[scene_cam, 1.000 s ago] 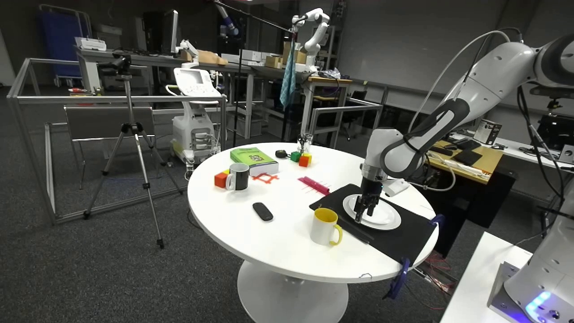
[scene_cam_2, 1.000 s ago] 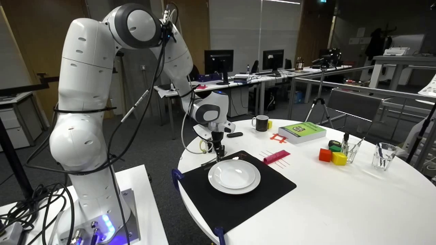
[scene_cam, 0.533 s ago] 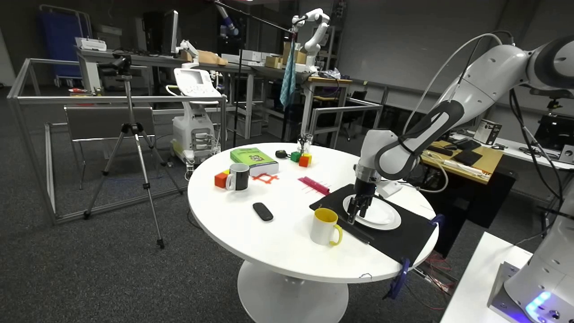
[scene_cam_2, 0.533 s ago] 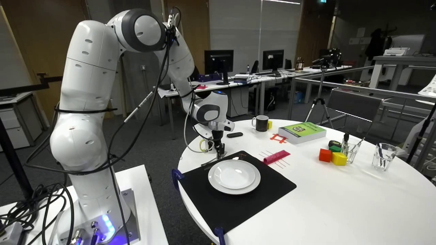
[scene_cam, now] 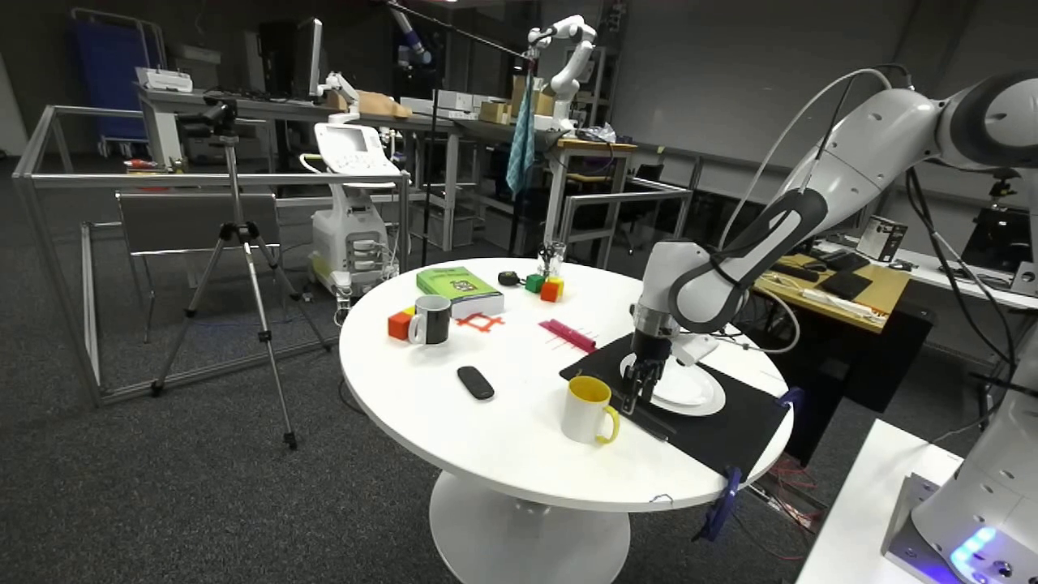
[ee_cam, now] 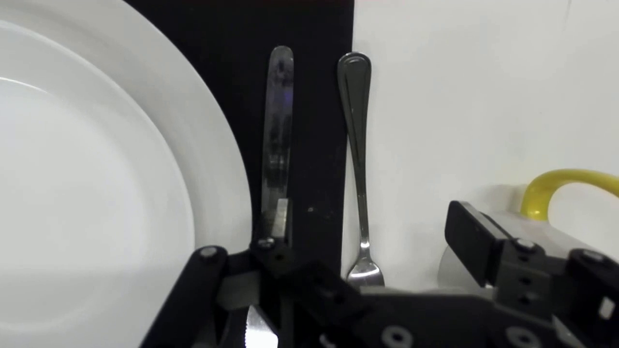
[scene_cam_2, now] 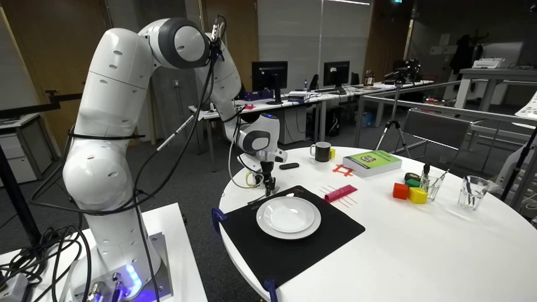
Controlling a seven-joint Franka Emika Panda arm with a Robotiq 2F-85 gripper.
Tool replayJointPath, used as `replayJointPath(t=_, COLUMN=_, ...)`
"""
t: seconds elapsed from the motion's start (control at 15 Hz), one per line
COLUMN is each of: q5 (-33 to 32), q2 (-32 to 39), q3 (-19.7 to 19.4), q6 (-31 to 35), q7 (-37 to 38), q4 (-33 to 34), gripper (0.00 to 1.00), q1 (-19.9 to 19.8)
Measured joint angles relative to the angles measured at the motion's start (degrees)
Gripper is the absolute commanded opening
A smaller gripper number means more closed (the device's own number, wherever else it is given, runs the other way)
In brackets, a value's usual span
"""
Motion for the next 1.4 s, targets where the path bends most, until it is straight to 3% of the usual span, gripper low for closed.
replayJointPath(t=0.47, q5=-0.46, q2=4.22, q3=-0.57, q6=0.0, q7=0.22, q4=2.71, gripper=0.76, q1=1.3)
replayJointPath(t=0.53, q5=-0.54, q2=4.64, q3=-1.0, q6=0.0, q7=0.23, q4=3.14, gripper=0.72, q1=1.57)
replayJointPath(t=0.67, q5=-0.62, q2=5.53, q3=-1.52, q6=0.0, q7=0.25, q4=4.11, gripper=0.5, q1=1.71)
replayJointPath(t=1.07, q5=-0.8, q2=6.09, q3=-2.32, q6=0.0, q7=0.27, q4=5.79, gripper=0.04, q1=1.72)
replayJointPath(t=1.13, q5=-0.8, q2=6.16, q3=-2.36, q6=0.0, q7=0.27, q4=5.96, gripper=0.0, q1=1.72)
replayJointPath(t=1.4, q5=-0.83, q2=6.48, q3=-2.41, q6=0.0, q7=0.36, q4=6.5, gripper=0.01, q1=2.1)
